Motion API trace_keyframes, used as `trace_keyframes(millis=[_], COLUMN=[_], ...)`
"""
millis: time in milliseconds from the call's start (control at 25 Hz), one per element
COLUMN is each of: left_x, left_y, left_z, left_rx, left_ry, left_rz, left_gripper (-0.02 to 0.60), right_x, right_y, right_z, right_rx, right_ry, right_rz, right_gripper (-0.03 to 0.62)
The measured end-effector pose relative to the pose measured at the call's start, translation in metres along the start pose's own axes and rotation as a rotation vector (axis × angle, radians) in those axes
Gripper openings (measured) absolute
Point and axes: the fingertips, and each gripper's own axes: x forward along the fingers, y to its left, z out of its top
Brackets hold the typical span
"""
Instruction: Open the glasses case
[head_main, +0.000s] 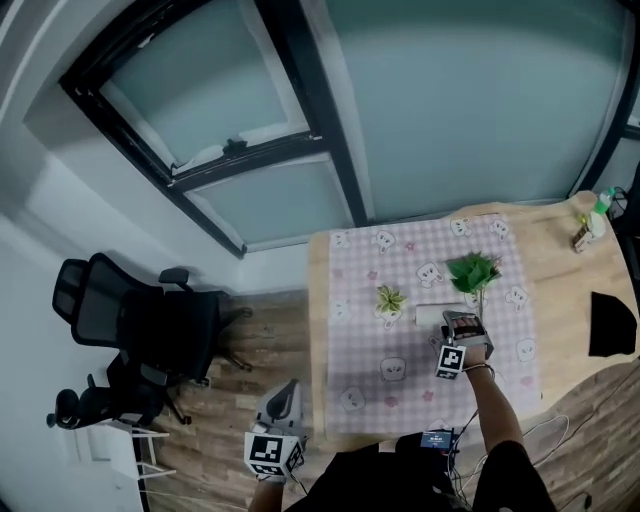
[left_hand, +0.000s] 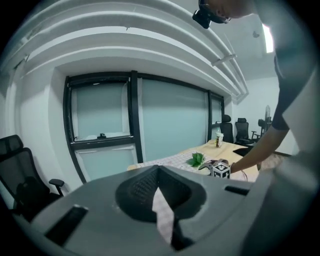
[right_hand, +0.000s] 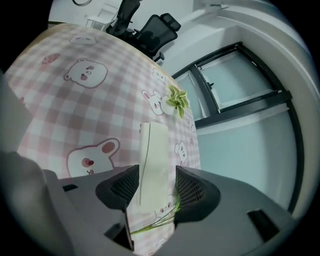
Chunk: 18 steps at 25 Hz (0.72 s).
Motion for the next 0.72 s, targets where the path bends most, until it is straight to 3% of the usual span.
trace_keyframes(millis=[160,200,240,440,720], left_x=[0.006,0.009,0.011,0.017,0.011], left_y=[0.005,0.003,0.002,0.001,0.008], left_z=[-0.004,-0.001,0.002,0.009,0.004], left_rx=[0.012,0.022,0.029,0.03,0.049], left_ry=[0.031,0.027,0.018,0.007,0.037], left_rz=[0.015,0.013,0.008,-0.01,0.013], left_gripper=[-0.002,-0.002,-0.002,-0.002,-0.002], right_x=[0.01,0.009,0.007,0.012,0.071], right_y=[0.002,0.001,-0.003,-0.031,-0.062], right_z=[-0.004,-0.007,-0.009,-0.011,-0.015], right_rx=[-0.023,-0.02,-0.014,-0.025,-0.072], right_ry=[0.001,0.002,-0.001,-0.016,0.027], right_rz=[0.027,0.032,0.035,0.049,0.107], right_gripper=[0.234,0.169,0.052,0.024,0.025])
